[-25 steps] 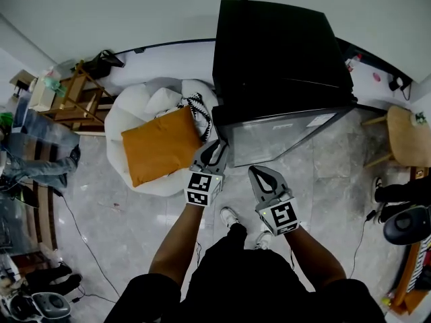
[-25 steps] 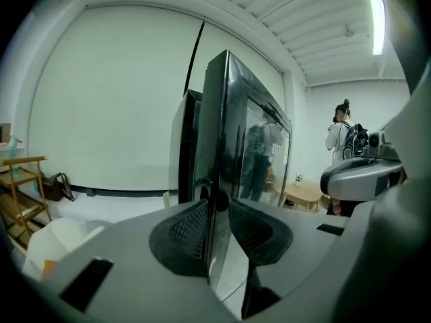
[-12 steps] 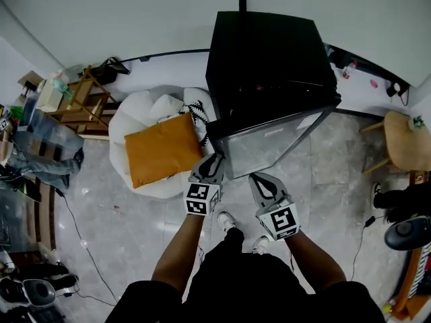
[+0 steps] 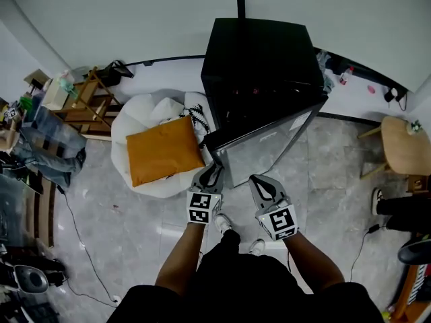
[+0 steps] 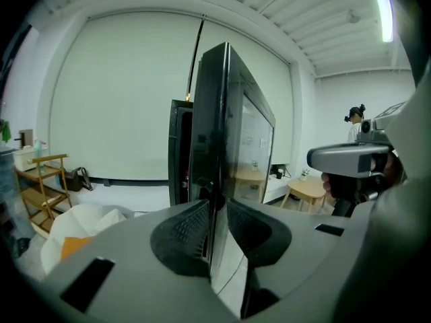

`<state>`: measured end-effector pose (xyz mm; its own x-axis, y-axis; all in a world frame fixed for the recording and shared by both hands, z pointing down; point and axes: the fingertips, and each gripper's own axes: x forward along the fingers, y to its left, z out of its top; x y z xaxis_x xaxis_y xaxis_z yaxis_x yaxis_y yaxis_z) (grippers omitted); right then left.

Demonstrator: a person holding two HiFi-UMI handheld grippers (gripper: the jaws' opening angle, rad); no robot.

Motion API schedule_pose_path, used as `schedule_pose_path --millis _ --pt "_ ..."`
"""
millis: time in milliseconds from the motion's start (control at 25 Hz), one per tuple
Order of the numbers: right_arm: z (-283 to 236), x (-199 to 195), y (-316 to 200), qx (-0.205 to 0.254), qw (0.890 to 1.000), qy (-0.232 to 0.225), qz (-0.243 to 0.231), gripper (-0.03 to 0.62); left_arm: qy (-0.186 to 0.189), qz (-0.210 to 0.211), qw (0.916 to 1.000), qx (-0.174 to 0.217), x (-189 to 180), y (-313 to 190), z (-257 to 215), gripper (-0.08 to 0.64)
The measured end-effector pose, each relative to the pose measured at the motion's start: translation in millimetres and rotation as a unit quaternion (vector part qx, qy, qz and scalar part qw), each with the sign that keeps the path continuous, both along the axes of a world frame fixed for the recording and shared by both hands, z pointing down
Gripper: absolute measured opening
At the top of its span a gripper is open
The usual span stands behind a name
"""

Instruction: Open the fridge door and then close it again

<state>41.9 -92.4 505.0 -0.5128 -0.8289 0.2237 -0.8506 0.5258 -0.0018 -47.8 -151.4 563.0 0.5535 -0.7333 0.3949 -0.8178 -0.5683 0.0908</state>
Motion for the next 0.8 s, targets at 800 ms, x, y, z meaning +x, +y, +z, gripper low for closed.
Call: schedule_pose_path --millis 800 --pt "5.4 20.0 65.6 -0.005 1.0 -0.005 -0.01 0.011 -0.018 0.031 0.9993 0.01 37.5 80.2 -1.0 0.083"
